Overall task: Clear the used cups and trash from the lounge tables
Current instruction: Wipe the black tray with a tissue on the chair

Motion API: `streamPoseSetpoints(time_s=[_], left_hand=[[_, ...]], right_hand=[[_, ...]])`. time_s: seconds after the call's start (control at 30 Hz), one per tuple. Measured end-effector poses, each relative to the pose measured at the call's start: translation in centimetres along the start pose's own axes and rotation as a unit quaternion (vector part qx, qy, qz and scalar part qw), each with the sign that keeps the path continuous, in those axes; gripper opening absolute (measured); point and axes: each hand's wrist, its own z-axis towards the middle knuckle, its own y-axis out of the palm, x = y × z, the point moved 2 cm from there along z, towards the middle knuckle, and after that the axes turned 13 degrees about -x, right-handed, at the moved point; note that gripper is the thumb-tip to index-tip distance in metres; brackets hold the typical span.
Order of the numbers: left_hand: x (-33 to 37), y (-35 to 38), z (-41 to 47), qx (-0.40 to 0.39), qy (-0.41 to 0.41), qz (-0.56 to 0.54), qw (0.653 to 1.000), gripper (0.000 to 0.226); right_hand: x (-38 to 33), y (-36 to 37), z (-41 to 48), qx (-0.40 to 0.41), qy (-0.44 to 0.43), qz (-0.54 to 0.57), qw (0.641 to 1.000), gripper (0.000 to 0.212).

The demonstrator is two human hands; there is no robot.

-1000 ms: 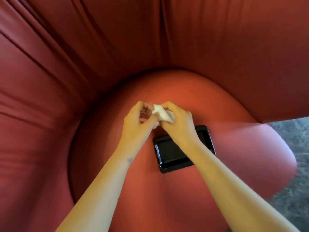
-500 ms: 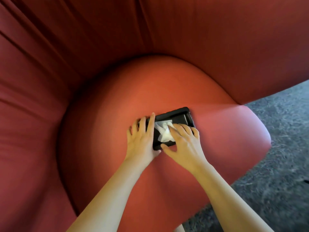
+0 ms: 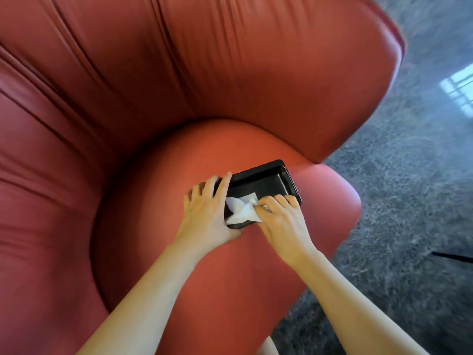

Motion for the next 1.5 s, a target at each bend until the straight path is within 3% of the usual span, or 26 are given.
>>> streamPoseSetpoints(time_s=[0.13,0.3,0.57,0.77,0.93,1.07,1.3,1.5], left_hand=[[3.3,-4.3,-3.6,0.034,0.121,0.038,0.991,0.095],[8.9,-7.7,-10.3,0.073,0.321,0.101,0.939,0.056],[19.2,-5.9,-20.0,0.072,0.552,0.122,0.822,0.019],[29.5,-1.8,-28.4,0.016,0.668,0.145,0.73,0.019],[35.8,4.6,-35.3,-0.038,0.711,0.181,0.678,0.027],[37.6,12.0,-39.5,-0.078,0.725,0.201,0.654,0.024],[35.0,24.2,-41.9,-0.163,0.668,0.251,0.681,0.026],[31.8,28.8,-40.2,-0.184,0.629,0.29,0.697,0.027]], right_hand=[[-2.1,-5.4,-3.0,0.029,0.075,0.017,0.997,0.024],[-6.4,-11.1,-10.8,0.112,0.206,0.04,0.971,0.027],[-11.8,-15.6,-27.1,0.194,0.387,0.034,0.901,0.035],[-14.2,-17.0,-41.0,0.242,0.511,0.034,0.824,0.033],[-16.2,-15.0,-52.2,0.276,0.57,0.058,0.771,0.036],[-17.7,-10.1,-59.3,0.268,0.599,0.077,0.751,0.038],[-18.8,0.5,-64.6,0.222,0.636,0.169,0.719,0.045],[-18.4,5.9,-63.9,0.209,0.628,0.235,0.712,0.038]])
